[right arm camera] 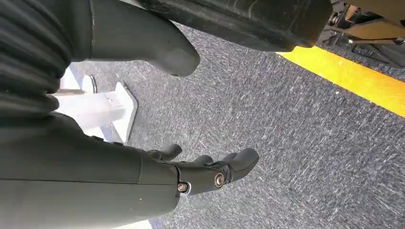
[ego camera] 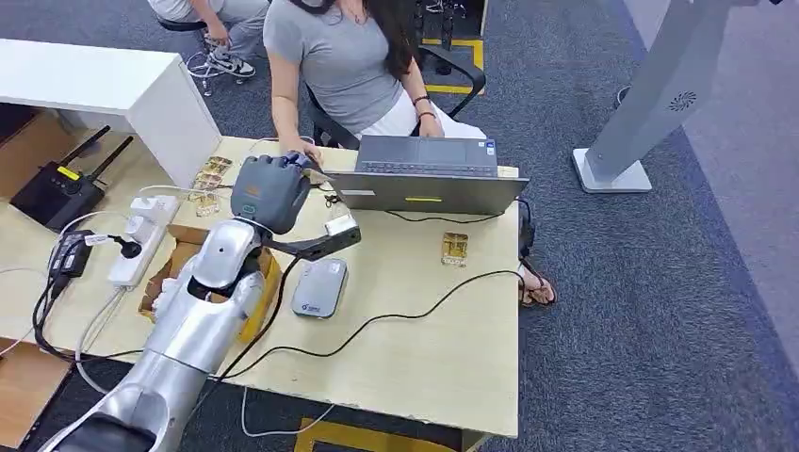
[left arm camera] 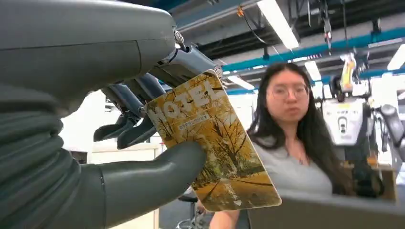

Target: Pass the card to the sensor for recognition and then transmit it.

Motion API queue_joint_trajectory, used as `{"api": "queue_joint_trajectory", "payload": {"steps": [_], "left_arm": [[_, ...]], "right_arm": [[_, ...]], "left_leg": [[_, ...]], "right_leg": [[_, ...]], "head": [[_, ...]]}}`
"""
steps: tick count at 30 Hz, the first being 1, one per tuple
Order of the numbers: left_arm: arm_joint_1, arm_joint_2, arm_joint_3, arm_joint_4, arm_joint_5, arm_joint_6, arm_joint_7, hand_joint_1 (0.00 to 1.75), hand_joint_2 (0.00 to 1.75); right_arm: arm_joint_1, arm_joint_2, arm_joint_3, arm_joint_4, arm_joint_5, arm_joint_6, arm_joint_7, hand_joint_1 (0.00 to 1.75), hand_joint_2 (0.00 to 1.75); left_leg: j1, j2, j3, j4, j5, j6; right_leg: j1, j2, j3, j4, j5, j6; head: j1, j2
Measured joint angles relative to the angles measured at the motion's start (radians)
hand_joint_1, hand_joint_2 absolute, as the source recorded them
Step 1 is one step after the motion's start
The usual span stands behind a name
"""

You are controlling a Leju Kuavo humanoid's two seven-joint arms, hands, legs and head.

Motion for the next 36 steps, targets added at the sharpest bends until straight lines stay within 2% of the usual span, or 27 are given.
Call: {"api": "queue_joint_trajectory", "payload": {"steps": [1, 2, 3, 8, 14, 30, 36], "left_arm": [[0.004, -0.012, -0.020, 0.001, -0.013, -0.043, 0.020, 1.75, 1.75], [0.004, -0.022, -0.037, 0.041, -0.035, -0.118, 0.053, 1.75, 1.75], [0.003, -0.023, -0.043, 0.059, -0.039, -0.130, 0.059, 1.75, 1.75], [0.003, -0.031, -0.065, 0.130, -0.045, -0.135, 0.075, 1.75, 1.75], [0.001, -0.032, -0.076, 0.161, -0.046, -0.137, 0.075, 1.75, 1.75], [0.004, -0.048, -0.096, 0.345, -0.048, -0.230, 0.097, 1.75, 1.75], [0.001, -0.053, -0.099, 0.377, -0.043, -0.235, 0.098, 1.75, 1.75]], "right_arm": [[0.000, 0.000, 0.000, 0.000, 0.004, 0.000, 0.002, 0.00, 1.75], [0.000, 0.000, 0.000, 0.000, 0.007, 0.001, 0.002, 0.00, 1.75], [0.000, 0.001, -0.001, 0.000, 0.007, 0.002, 0.002, 0.00, 1.75], [0.000, 0.002, -0.002, 0.000, 0.008, 0.002, 0.003, 0.00, 1.75], [0.000, 0.002, -0.002, 0.000, 0.009, 0.003, 0.003, 0.00, 1.75], [0.000, 0.008, -0.005, 0.000, 0.023, 0.005, 0.016, 0.00, 1.75], [0.000, 0.009, -0.005, 0.000, 0.025, 0.005, 0.016, 0.00, 1.75]], "left_leg": [[0.000, 0.000, 0.000, 0.000, 0.000, 0.000], [0.000, 0.000, 0.000, 0.000, 0.000, 0.000], [0.000, 0.000, 0.000, 0.000, 0.000, 0.000], [0.000, 0.000, 0.000, 0.000, 0.000, 0.000], [0.000, 0.000, 0.000, 0.000, 0.000, 0.000], [0.000, 0.000, 0.000, 0.000, 0.000, 0.000], [0.000, 0.000, 0.000, 0.000, 0.000, 0.000]], "right_leg": [[0.000, 0.000, 0.000, 0.000, 0.000, 0.000], [0.000, 0.000, 0.000, 0.000, 0.000, 0.000], [0.000, 0.000, 0.000, 0.000, 0.000, 0.000], [0.000, 0.000, 0.000, 0.000, 0.000, 0.000], [0.000, 0.000, 0.000, 0.000, 0.000, 0.000], [0.000, 0.000, 0.000, 0.000, 0.000, 0.000], [0.000, 0.000, 0.000, 0.000, 0.000, 0.000]], "head": [[0.000, 0.000], [0.000, 0.000], [0.000, 0.000], [0.000, 0.000], [0.000, 0.000], [0.000, 0.000], [0.000, 0.000]]}}
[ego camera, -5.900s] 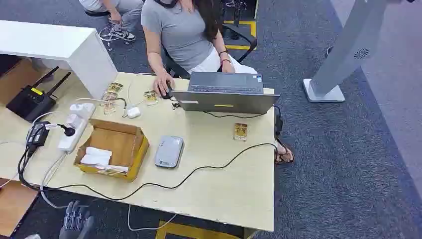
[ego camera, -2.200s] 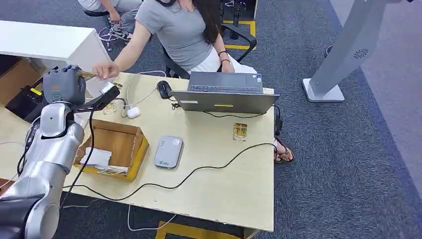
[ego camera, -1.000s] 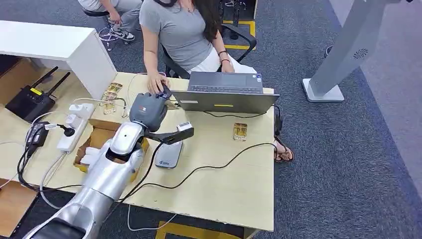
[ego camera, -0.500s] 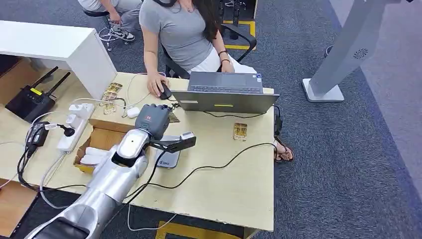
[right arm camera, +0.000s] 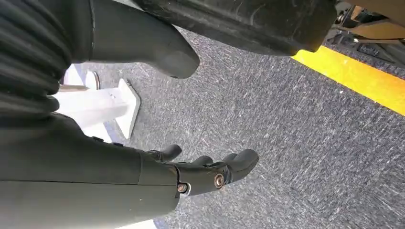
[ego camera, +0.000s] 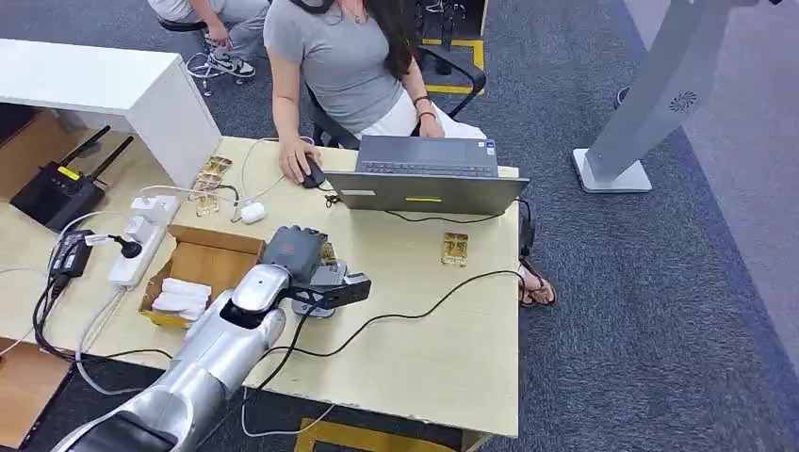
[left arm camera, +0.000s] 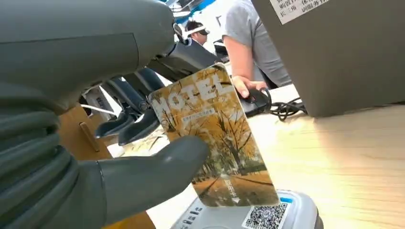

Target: Pass the card to the sensor for recognition and then transmit it.

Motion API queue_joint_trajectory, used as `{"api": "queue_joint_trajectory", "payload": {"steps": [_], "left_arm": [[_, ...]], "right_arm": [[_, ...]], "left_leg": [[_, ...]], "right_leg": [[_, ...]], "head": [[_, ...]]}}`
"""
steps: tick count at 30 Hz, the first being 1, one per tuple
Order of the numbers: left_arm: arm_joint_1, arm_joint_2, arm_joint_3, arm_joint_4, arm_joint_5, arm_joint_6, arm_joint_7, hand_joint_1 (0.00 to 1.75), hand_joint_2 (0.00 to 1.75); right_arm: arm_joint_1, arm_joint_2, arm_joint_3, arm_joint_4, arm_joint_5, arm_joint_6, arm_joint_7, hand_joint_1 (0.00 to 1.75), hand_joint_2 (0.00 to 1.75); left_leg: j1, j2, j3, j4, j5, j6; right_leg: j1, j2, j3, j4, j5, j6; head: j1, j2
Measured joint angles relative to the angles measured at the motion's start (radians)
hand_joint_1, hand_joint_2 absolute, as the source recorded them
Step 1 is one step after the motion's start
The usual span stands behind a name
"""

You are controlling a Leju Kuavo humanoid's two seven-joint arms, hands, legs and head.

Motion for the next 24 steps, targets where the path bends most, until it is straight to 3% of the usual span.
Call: {"api": "queue_joint_trajectory", "payload": {"steps": [8, 14, 18, 24], "left_arm": [[-0.007, -0.003, 0.000, 0.016, 0.008, -0.002, 0.011, 1.75, 1.75], [-0.028, 0.003, 0.000, 0.018, 0.000, 0.105, 0.076, 1.75, 1.75], [-0.125, 0.051, 0.014, 0.001, -0.052, 0.218, 0.139, 1.75, 1.75], [-0.260, 0.127, 0.081, 0.009, -0.125, 0.261, 0.172, 1.75, 1.75]], "right_arm": [[0.000, 0.002, -0.006, 0.000, 0.002, -0.001, 0.000, 0.00, 1.75], [0.000, 0.002, -0.011, 0.000, 0.007, -0.001, -0.005, 0.00, 1.75], [0.001, 0.002, -0.013, 0.000, 0.021, 0.001, -0.011, 0.00, 1.75], [0.000, 0.002, -0.013, 0.000, 0.035, 0.006, -0.002, 0.00, 1.75]], "left_leg": [[0.000, 0.000, 0.001, 0.000, 0.000, 0.000], [0.000, 0.000, 0.000, 0.000, 0.001, 0.000], [0.001, 0.000, 0.000, 0.000, 0.002, 0.000], [0.001, 0.000, 0.000, 0.000, 0.002, -0.001]], "right_leg": [[0.000, 0.000, 0.001, 0.000, 0.000, 0.000], [0.000, 0.000, 0.000, 0.000, 0.001, 0.000], [0.001, 0.000, 0.000, 0.001, 0.002, -0.001], [0.001, 0.000, 0.000, 0.001, 0.002, -0.002]], "head": [[0.000, 0.000], [0.000, 0.000], [0.000, 0.000], [0.000, 0.000]]}}
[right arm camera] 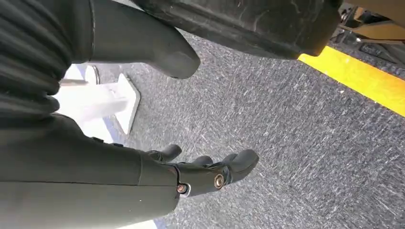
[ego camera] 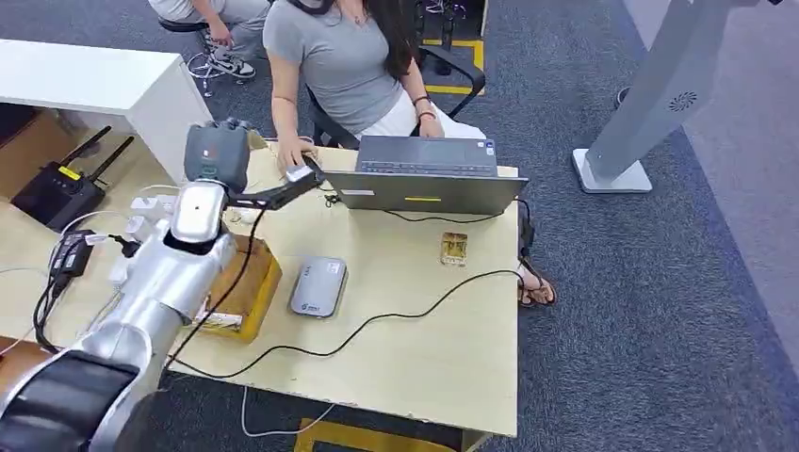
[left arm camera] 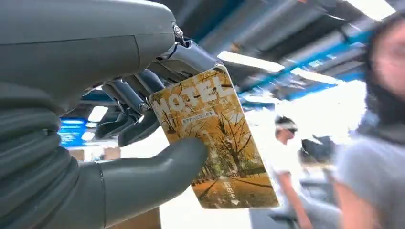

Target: Pass the card to the sensor for recognition and then transmit it.

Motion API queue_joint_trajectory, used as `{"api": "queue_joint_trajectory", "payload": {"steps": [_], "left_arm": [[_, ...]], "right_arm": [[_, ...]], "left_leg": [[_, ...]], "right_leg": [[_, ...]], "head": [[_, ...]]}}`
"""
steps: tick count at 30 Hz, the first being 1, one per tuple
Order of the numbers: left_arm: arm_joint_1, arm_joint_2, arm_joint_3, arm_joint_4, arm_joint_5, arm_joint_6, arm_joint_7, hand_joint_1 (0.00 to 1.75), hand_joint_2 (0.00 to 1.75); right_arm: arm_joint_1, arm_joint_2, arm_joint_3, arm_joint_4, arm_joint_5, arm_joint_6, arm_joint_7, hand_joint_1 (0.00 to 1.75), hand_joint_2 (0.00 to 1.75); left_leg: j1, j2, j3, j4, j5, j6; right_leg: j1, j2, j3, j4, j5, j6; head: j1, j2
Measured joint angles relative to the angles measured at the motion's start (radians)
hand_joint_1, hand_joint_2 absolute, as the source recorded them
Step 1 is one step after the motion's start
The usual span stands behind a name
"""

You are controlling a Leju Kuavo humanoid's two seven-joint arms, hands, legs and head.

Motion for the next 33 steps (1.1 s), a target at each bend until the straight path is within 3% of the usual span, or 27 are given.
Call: {"api": "queue_joint_trajectory", "payload": {"steps": [13, 14, 20, 28, 30, 33], "left_arm": [[-0.043, 0.016, 0.031, 0.030, -0.001, 0.020, 0.007, 1.75, 1.75], [-0.045, 0.016, 0.032, 0.032, -0.001, 0.021, 0.006, 0.00, 1.75], [-0.045, 0.015, 0.054, 0.041, 0.006, 0.089, -0.027, 0.00, 1.75], [-0.034, 0.009, 0.077, 0.045, 0.011, 0.115, -0.064, 0.00, 1.75], [-0.015, 0.001, 0.086, 0.035, 0.036, 0.124, -0.097, 0.00, 1.75], [0.078, -0.016, 0.099, -0.068, 0.118, 0.153, -0.177, 0.00, 1.75]], "right_arm": [[-0.001, 0.008, -0.001, 0.000, -0.001, -0.019, 0.013, 0.00, 1.75], [-0.001, 0.009, -0.001, 0.000, -0.001, -0.022, 0.019, 0.00, 1.75], [-0.001, 0.013, -0.001, 0.000, 0.000, -0.026, 0.024, 0.00, 1.75], [-0.002, 0.014, -0.004, 0.000, 0.000, -0.027, 0.021, 0.00, 1.75], [-0.002, 0.014, -0.008, 0.000, -0.003, -0.029, 0.019, 0.00, 1.75], [-0.001, 0.019, -0.022, 0.000, -0.022, -0.042, 0.019, 0.00, 1.75]], "left_leg": [[0.000, 0.000, 0.000, 0.000, 0.000, 0.000], [0.000, 0.000, 0.000, 0.000, 0.000, 0.000], [0.000, 0.000, 0.000, 0.000, 0.000, 0.000], [0.000, 0.000, 0.000, 0.000, 0.000, 0.000], [0.000, 0.000, 0.000, 0.000, 0.000, 0.000], [-0.001, 0.000, 0.000, 0.000, 0.000, 0.000]], "right_leg": [[0.000, 0.000, 0.000, 0.000, 0.000, 0.000], [0.000, 0.000, 0.000, 0.000, 0.000, 0.000], [0.000, 0.000, 0.000, 0.000, 0.000, 0.000], [0.000, 0.000, 0.000, 0.000, 0.000, 0.000], [0.000, 0.000, 0.000, 0.000, 0.000, 0.000], [-0.001, 0.000, 0.000, 0.000, 0.000, 0.000]], "head": [[0.000, 0.000], [0.000, 0.000], [0.000, 0.000], [0.000, 0.000], [0.000, 0.000], [0.000, 0.000]]}}
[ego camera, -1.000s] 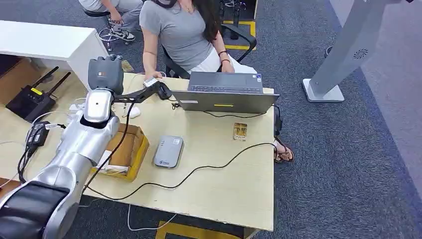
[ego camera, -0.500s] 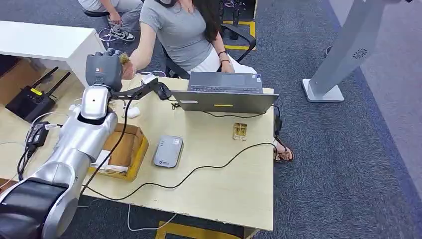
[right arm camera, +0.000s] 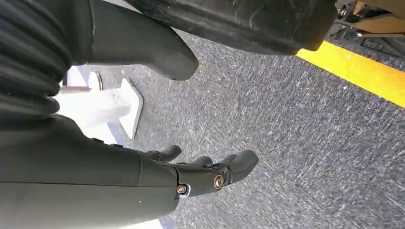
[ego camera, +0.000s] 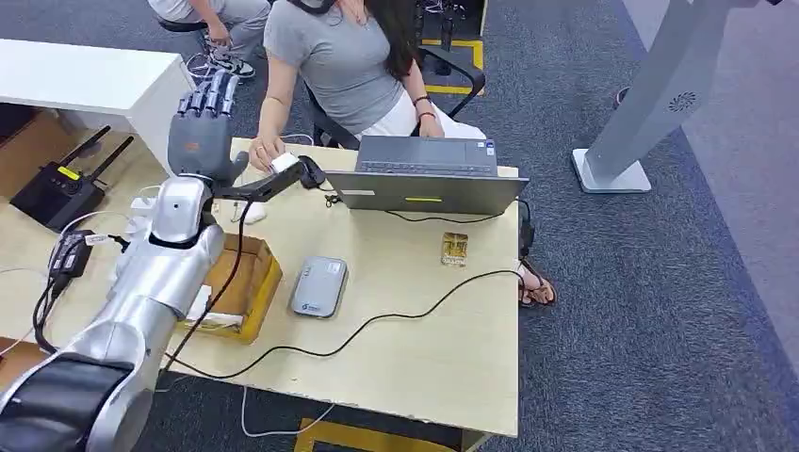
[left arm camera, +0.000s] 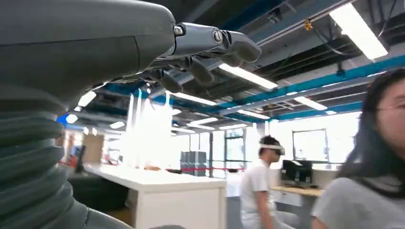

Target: Pass the card to the sensor for recognition and then transmit it.

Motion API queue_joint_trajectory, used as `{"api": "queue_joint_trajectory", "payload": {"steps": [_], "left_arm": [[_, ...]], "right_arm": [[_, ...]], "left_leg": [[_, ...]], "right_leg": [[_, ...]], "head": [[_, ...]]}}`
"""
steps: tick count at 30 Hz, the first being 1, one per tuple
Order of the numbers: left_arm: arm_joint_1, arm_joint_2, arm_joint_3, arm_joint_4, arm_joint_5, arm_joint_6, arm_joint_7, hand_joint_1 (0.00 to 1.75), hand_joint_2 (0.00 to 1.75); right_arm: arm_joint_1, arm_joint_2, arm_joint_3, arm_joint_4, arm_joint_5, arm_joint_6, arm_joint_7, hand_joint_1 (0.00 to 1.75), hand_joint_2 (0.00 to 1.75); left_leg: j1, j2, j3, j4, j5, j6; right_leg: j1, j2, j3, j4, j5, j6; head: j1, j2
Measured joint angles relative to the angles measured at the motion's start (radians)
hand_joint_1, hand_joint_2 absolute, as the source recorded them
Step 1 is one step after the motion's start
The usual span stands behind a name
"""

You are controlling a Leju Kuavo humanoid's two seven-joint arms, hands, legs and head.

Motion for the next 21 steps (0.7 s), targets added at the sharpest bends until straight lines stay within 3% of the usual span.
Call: {"api": "queue_joint_trajectory", "payload": {"steps": [4, 11, 21], "left_arm": [[0.214, -0.023, 0.000, -0.238, 0.056, 0.000, -0.047, 0.00, 1.75], [0.603, -0.022, -0.002, -0.606, 0.088, 0.021, -0.088, 0.00, 1.75], [0.866, 0.009, -0.002, -0.822, 0.113, 0.009, -0.103, 0.00, 1.75]], "right_arm": [[0.001, 0.004, -0.025, 0.000, -0.027, -0.012, 0.000, 0.00, 1.75], [0.008, 0.014, -0.085, 0.000, -0.077, -0.037, -0.012, 0.00, 1.75], [0.011, 0.016, -0.129, -0.001, -0.095, -0.034, -0.039, 0.00, 1.75]], "left_leg": [[0.000, 0.001, 0.000, 0.000, -0.001, 0.000], [0.000, 0.005, 0.000, -0.001, -0.004, 0.001], [0.000, 0.004, 0.001, -0.001, -0.004, 0.001]], "right_leg": [[0.000, 0.001, -0.001, -0.001, -0.001, 0.000], [0.000, 0.006, -0.002, -0.001, -0.003, 0.002], [0.000, 0.004, -0.001, -0.001, -0.003, 0.002]], "head": [[0.001, 0.000], [0.000, 0.000], [0.000, 0.000]]}}
